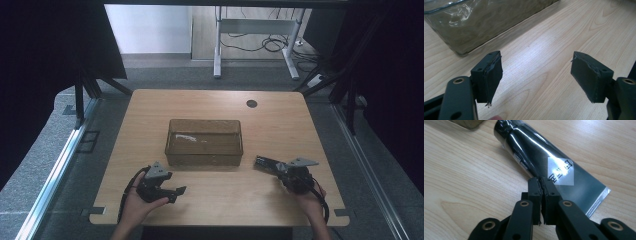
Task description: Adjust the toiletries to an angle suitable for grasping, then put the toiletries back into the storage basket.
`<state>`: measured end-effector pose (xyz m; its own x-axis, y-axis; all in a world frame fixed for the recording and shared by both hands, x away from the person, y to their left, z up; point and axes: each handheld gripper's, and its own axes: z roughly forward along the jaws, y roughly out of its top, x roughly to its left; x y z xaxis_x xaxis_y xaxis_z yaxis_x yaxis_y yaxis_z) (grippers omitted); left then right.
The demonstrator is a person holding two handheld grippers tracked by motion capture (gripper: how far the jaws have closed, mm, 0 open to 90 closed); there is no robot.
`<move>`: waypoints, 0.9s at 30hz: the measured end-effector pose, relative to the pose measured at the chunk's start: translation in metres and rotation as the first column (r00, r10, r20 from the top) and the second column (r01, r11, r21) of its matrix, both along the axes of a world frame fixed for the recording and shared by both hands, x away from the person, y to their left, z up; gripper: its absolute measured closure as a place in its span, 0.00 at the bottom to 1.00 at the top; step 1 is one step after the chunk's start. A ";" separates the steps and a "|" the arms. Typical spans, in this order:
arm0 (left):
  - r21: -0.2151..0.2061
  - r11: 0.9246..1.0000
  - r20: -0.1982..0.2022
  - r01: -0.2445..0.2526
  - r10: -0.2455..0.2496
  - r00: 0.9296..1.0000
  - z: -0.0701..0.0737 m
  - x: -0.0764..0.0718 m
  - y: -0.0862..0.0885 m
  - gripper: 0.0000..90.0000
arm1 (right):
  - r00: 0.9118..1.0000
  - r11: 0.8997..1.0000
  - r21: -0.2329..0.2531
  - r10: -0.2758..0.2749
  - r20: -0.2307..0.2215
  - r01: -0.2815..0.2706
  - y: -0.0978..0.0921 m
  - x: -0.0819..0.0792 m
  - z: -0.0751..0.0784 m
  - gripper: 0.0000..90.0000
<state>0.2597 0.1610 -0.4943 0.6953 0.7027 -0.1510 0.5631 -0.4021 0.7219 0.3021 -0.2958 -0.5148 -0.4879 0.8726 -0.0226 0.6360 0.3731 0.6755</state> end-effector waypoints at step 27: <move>0.004 1.000 -0.004 0.009 -0.009 1.000 -0.001 0.001 -0.002 0.29 | 0.920 0.910 -0.155 0.364 -0.143 -0.384 0.004 0.054 0.069 0.44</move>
